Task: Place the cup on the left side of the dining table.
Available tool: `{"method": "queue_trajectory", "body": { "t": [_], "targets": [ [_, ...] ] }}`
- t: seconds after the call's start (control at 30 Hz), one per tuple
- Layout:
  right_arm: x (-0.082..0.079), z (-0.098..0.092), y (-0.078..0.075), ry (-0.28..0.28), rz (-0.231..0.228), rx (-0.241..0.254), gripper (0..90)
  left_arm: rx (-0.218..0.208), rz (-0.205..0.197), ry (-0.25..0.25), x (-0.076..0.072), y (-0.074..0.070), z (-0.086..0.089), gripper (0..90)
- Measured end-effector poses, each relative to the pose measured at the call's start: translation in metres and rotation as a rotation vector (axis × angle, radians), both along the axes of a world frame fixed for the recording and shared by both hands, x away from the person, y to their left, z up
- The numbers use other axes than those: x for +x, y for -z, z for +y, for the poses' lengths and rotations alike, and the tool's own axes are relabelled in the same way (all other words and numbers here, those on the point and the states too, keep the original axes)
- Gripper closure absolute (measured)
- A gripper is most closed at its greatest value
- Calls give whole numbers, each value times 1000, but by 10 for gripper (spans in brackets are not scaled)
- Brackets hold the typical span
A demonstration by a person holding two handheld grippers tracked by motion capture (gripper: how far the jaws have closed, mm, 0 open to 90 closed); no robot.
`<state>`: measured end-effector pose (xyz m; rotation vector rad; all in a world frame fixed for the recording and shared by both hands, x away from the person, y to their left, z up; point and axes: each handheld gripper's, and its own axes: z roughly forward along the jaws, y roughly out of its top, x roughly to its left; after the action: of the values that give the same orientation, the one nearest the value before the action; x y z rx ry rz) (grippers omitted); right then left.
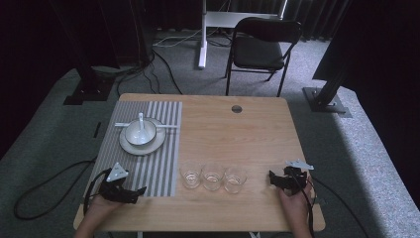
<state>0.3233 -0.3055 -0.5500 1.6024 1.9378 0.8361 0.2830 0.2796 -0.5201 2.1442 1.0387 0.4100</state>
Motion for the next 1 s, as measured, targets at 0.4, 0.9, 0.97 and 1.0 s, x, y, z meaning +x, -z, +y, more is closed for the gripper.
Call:
{"method": "queue_trajectory", "body": {
  "t": [0.4, 0.9, 0.97, 1.0],
  "targets": [
    [0, 0, 0, 0, 0, 0, 119, 20, 24, 88, 3, 1, -27, 14],
    [0, 0, 0, 0, 0, 0, 119, 27, 17, 173, 12, 3, -67, 14],
    [0, 0, 0, 0, 0, 0, 119, 25, 20, 182, 13, 4, -71, 14],
    [0, 0, 0, 0, 0, 0, 119, 26, 19, 185, 14, 4, -73, 14]
  ]
}}
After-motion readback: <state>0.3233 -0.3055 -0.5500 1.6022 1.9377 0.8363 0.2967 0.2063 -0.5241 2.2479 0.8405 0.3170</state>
